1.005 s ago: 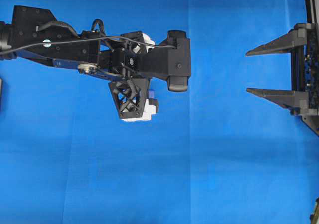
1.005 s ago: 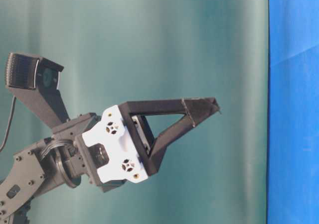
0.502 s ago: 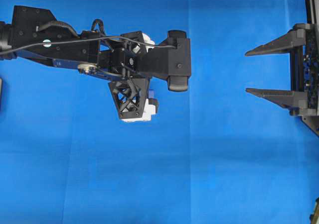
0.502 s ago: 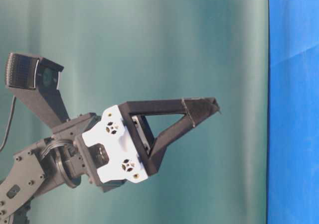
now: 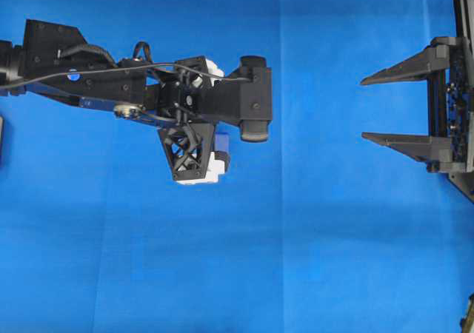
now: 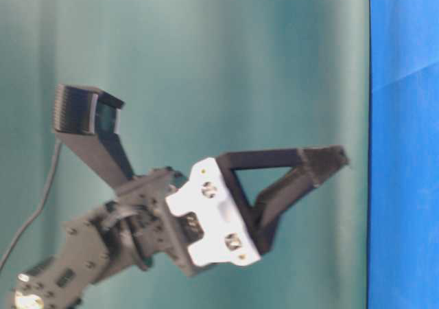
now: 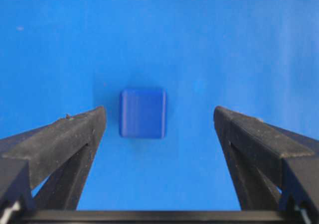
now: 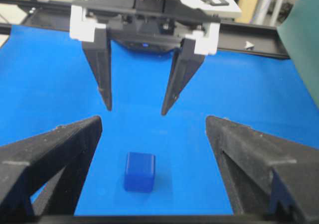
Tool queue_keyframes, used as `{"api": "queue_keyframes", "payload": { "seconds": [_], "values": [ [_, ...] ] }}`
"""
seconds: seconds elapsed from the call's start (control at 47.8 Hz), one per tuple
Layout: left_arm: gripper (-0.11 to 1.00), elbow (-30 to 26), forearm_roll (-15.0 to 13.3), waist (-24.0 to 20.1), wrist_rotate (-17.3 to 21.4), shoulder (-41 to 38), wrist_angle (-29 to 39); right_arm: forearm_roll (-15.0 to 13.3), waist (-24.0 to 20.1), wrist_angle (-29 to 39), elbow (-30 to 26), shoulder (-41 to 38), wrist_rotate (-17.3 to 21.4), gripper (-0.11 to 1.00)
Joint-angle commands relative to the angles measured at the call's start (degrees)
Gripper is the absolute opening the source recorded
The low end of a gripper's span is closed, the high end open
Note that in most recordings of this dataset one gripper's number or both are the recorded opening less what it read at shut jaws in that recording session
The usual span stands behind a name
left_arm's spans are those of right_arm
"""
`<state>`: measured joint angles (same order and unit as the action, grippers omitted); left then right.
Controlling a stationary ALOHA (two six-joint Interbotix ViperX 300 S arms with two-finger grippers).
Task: Handover the blue block to the right arm after grasping it with the left arm, then place it in the designated position.
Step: 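Move the open left gripper forward over the dark-blue cube, then lower the left gripper around the blue cube and close on it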
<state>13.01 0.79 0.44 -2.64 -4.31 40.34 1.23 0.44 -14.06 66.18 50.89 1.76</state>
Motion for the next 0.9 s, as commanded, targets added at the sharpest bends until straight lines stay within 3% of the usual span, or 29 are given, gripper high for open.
{"api": "queue_keyframes", "payload": {
  "seconds": [0.0, 0.314, 0.544, 0.879],
  "values": [
    [0.93, 1.6, 0.2, 0.2, 0.0, 0.7, -4.4, 0.1, 0.1, -0.5, -1.6, -0.4, 0.1, 0.98],
    [0.93, 10.5, 0.1, -0.1, -0.1, 0.4, -19.4, 0.1, 0.1, -0.5, -1.4, -0.9, 0.1, 0.98],
    [0.93, 14.2, 0.1, -0.3, -0.2, -3.0, -25.3, 0.1, 0.1, -1.1, -1.3, -1.6, 0.1, 0.98],
    [0.93, 14.9, -0.1, -0.4, -0.4, -9.7, -30.0, 0.2, 0.1, -1.9, -1.2, -2.7, 0.1, 0.98]
  ]
}}
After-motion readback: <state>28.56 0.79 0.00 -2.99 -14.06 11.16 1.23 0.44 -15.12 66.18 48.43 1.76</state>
